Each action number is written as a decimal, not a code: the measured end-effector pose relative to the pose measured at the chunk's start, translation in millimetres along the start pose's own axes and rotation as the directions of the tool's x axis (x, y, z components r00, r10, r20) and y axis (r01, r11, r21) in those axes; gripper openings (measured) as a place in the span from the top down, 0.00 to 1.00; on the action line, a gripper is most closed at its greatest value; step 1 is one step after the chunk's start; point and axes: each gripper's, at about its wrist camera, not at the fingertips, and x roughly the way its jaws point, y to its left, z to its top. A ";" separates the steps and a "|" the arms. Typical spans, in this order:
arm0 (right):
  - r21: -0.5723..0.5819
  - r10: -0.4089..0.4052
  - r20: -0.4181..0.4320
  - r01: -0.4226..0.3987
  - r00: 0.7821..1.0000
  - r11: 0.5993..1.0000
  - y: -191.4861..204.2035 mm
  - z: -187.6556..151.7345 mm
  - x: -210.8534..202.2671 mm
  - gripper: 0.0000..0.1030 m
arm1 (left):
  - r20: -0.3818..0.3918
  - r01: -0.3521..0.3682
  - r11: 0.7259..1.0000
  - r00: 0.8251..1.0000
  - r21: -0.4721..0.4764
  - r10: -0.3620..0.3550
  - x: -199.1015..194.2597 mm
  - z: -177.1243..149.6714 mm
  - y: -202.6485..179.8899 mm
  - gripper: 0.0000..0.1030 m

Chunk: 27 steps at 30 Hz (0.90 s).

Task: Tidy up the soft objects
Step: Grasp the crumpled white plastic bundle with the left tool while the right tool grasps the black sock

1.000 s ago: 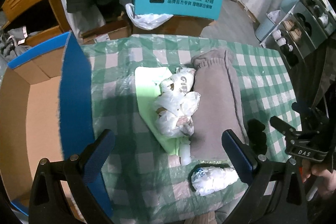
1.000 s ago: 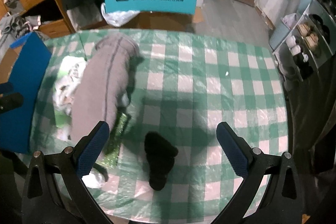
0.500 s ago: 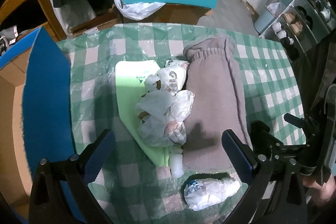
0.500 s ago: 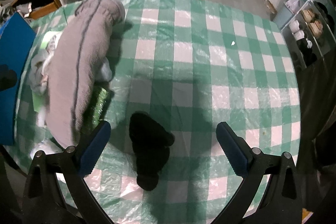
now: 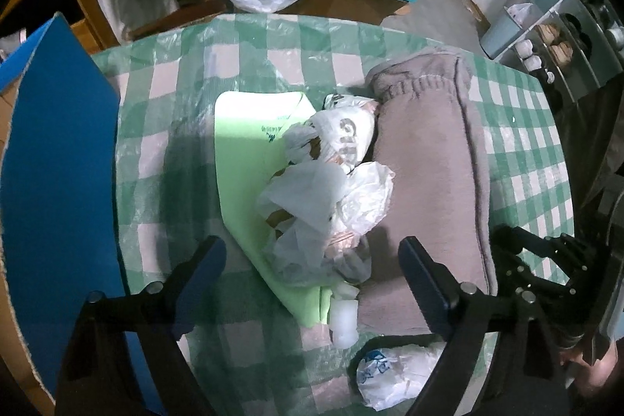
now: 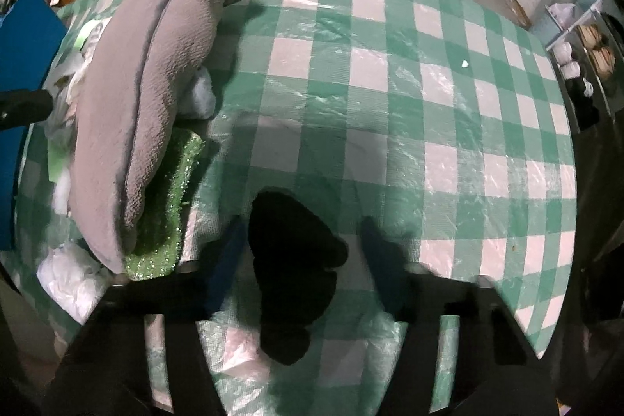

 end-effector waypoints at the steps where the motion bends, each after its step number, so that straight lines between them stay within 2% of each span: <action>1: -0.001 -0.009 0.003 0.009 1.000 1.000 0.4 0.4 -1.1 0.64 | 0.002 0.002 1.000 1.000 -0.003 -0.002 0.8 -0.1 0.8 0.12; 5: 0.009 0.008 0.027 -0.008 1.000 1.000 1.9 5.2 -8.2 0.70 | 0.010 0.015 1.000 1.000 0.002 -0.015 3.6 0.7 0.6 0.13; 10: 0.023 0.042 0.050 -0.043 0.998 0.999 3.9 13.7 -18.6 0.71 | -0.005 0.026 1.000 1.000 0.016 -0.026 9.8 2.4 -3.0 0.25; 14: 0.036 0.051 0.072 -0.054 0.996 0.998 4.8 17.2 -30.3 0.71 | -0.026 0.028 1.000 0.999 0.014 -0.027 16.7 1.2 -3.8 0.41; 20: 0.059 0.067 0.100 -0.074 0.993 0.996 0.1 24.9 -45.0 0.71 | -0.050 0.019 0.999 0.999 0.042 -0.017 24.3 0.2 -2.5 0.78; 24: 0.067 0.072 0.112 -0.080 0.991 0.995 1.1 27.2 -52.0 0.71 | -0.010 -0.006 0.997 1.000 0.073 0.007 19.2 -1.8 -4.0 0.88; 27: 0.059 0.064 0.120 -0.072 0.991 0.996 2.5 28.3 -55.0 0.71 | 0.012 -0.006 0.997 1.000 0.082 0.005 13.8 -0.9 -4.7 0.90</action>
